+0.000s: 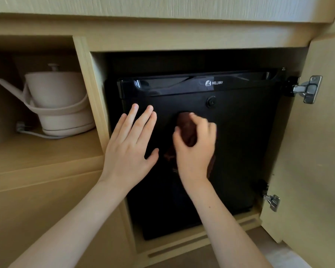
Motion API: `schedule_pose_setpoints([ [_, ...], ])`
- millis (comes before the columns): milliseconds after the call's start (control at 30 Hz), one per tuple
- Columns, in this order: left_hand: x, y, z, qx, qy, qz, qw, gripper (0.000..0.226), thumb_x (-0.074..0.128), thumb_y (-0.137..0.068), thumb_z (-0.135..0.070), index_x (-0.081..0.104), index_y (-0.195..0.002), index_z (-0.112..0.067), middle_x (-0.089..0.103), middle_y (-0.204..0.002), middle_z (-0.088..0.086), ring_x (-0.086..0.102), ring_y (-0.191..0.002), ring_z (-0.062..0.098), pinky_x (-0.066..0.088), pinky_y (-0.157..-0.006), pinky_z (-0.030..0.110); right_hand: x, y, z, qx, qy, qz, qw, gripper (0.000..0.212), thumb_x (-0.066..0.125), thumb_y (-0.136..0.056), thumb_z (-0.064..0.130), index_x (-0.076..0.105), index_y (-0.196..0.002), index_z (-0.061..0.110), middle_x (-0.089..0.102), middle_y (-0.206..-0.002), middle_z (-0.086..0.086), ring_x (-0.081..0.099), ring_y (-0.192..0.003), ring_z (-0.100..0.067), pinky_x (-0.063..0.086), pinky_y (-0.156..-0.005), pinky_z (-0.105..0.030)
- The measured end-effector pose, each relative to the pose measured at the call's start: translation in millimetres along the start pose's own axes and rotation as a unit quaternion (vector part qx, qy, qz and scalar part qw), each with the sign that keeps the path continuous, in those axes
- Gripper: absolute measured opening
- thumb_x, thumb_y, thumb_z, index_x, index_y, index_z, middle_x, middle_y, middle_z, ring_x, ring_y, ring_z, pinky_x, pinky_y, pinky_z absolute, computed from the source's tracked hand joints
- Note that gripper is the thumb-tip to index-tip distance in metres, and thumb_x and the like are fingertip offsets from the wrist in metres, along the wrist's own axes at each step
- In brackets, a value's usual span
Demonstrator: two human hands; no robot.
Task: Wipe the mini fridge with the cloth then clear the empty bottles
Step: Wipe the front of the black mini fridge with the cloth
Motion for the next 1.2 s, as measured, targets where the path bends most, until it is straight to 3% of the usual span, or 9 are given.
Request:
schedule_pose_setpoints([
  [100, 2, 4, -1, 0.009, -0.013, 0.016, 1.000, 0.080, 0.071, -0.083, -0.027, 0.036, -0.152, -0.006, 0.033, -0.160, 0.007, 0.018, -0.152, 0.030, 0.009, -0.126, 0.042, -12, 53, -34, -0.096, 0.091, 0.096, 0.987, 0.040, 0.075, -0.084, 0.022, 0.065, -0.122, 0.012, 0.056, -0.100, -0.006, 0.056, -0.091, -0.023, 0.051, -0.079, -0.033],
  [167, 2, 10, -2, 0.019, -0.016, 0.030, 0.999, 0.080, 0.069, -0.084, -0.026, 0.034, -0.153, -0.006, 0.031, -0.161, 0.006, 0.017, -0.153, 0.029, 0.008, -0.126, 0.042, -28, 83, -60, -0.030, 0.094, 0.099, 0.990, 0.041, 0.080, -0.083, 0.017, 0.066, -0.121, 0.011, 0.055, -0.103, -0.005, 0.058, -0.093, -0.020, 0.055, -0.081, -0.039],
  [367, 6, 31, -6, 0.075, -0.031, 0.068, 0.994, 0.078, 0.068, -0.085, -0.021, 0.033, -0.153, -0.007, 0.030, -0.162, 0.006, 0.020, -0.152, 0.027, 0.011, -0.126, 0.043, -29, 68, -65, 0.199, -0.057, -0.103, 0.973, 0.035, 0.073, -0.090, 0.023, 0.056, -0.119, 0.034, 0.053, -0.108, 0.010, 0.056, -0.099, 0.005, 0.048, -0.084, -0.012],
  [533, 11, 31, -6, 0.074, -0.026, 0.065, 0.995, 0.079, 0.068, -0.084, -0.025, 0.033, -0.153, -0.007, 0.030, -0.162, 0.007, 0.020, -0.152, 0.026, 0.014, -0.125, 0.044, -2, 76, -44, 0.060, 0.011, -0.012, 0.998, 0.038, 0.068, -0.088, 0.035, 0.055, -0.124, 0.030, 0.046, -0.107, 0.011, 0.055, -0.095, -0.002, 0.043, -0.081, -0.007],
  [667, 12, 33, -6, 0.071, -0.027, 0.064, 0.995, 0.079, 0.068, -0.085, -0.025, 0.032, -0.153, -0.007, 0.030, -0.162, 0.008, 0.019, -0.152, 0.027, 0.015, -0.125, 0.044, -17, 128, -80, -0.078, 0.124, 0.116, 0.982, 0.051, 0.083, -0.078, 0.017, 0.060, -0.124, 0.018, 0.054, -0.102, -0.009, 0.057, -0.089, -0.022, 0.054, -0.077, -0.030],
  [733, 13, 35, -8, 0.071, -0.024, 0.070, 0.995, 0.079, 0.067, -0.085, -0.025, 0.031, -0.153, -0.006, 0.028, -0.162, 0.009, 0.018, -0.153, 0.027, 0.016, -0.125, 0.045, -28, 133, -89, -0.004, 0.099, 0.097, 0.990, 0.048, 0.085, -0.078, 0.010, 0.065, -0.121, 0.016, 0.054, -0.104, -0.009, 0.058, -0.091, -0.016, 0.056, -0.079, -0.031],
  [900, 13, 43, -11, 0.072, -0.037, 0.091, 0.993, 0.078, 0.065, -0.087, -0.026, 0.030, -0.153, -0.003, 0.025, -0.163, 0.014, 0.017, -0.153, 0.031, 0.018, -0.124, 0.046, -10, 101, -60, 0.151, -0.055, -0.050, 0.986, 0.038, 0.074, -0.087, 0.027, 0.056, -0.121, 0.033, 0.051, -0.111, 0.005, 0.055, -0.104, 0.006, 0.042, -0.083, -0.002],
  [1133, 11, 42, -12, 0.067, -0.034, 0.101, 0.992, 0.076, 0.065, -0.089, -0.026, 0.031, -0.153, -0.003, 0.026, -0.163, 0.014, 0.018, -0.152, 0.031, 0.019, -0.124, 0.045, -5, 157, -76, -0.053, 0.073, 0.127, 0.988, 0.045, 0.076, -0.082, 0.021, 0.058, -0.124, 0.017, 0.047, -0.105, -0.002, 0.058, -0.088, -0.026, 0.055, -0.077, -0.038],
  [1200, 10, 42, -12, 0.065, -0.034, 0.102, 0.992, 0.076, 0.066, -0.089, -0.026, 0.031, -0.153, -0.003, 0.026, -0.162, 0.014, 0.018, -0.152, 0.031, 0.020, -0.124, 0.045, -15, 164, -89, -0.016, 0.069, 0.137, 0.988, 0.048, 0.081, -0.080, 0.014, 0.059, -0.122, 0.019, 0.049, -0.106, -0.003, 0.060, -0.092, -0.025, 0.056, -0.078, -0.042],
])
Point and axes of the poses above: each hand's wrist, its own y-axis away from the middle knuckle, its own x-axis out of the palm, z = x × y, the point moved 1 cm from there along -y, towards the middle knuckle
